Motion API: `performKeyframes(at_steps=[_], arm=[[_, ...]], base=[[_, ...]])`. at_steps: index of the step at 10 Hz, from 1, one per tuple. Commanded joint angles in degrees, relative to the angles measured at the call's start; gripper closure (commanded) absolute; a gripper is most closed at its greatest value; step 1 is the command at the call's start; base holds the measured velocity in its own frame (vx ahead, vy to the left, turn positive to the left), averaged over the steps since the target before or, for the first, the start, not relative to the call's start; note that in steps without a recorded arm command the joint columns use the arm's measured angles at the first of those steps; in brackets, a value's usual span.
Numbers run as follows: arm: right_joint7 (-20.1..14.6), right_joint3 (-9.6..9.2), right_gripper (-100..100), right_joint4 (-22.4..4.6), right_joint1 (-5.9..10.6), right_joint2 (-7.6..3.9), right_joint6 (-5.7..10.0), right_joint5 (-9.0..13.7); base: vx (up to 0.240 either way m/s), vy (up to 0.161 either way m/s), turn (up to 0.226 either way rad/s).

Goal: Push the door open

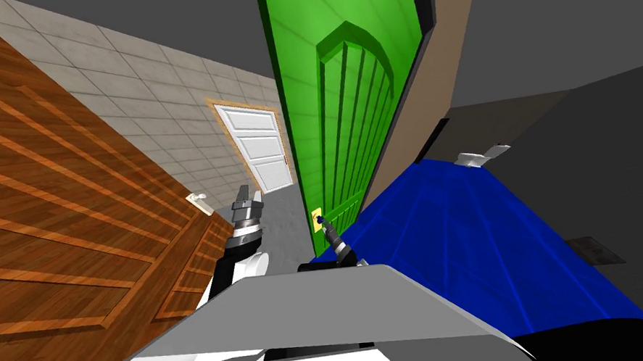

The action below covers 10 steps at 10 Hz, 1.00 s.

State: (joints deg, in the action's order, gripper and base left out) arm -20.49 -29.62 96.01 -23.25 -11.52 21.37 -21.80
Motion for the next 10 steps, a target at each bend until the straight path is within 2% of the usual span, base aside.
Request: performKeyframes(at_steps=[1,3,4,9,10], arm=[[0.33,0.28,-100,-1.08,0.87,0.74,-0.18,0.31],[0.36,0.3,-100,-1.3,1.08,0.91,-0.22,0.34],[0.36,0.3,100,-1.3,1.08,0.91,-0.22,0.34],[0.36,0.3,100,-1.3,1.08,0.91,-0.22,0.34],[0.68,1.2,100,-1.66,1.67,1.44,-0.56,0.57]], base=[[0.193,0.085,0.054],[0.131,0.066,0.018],[-0.008,-0.006,-0.003],[-0.007,-0.004,0.006],[0.065,0.087,-0.045]])
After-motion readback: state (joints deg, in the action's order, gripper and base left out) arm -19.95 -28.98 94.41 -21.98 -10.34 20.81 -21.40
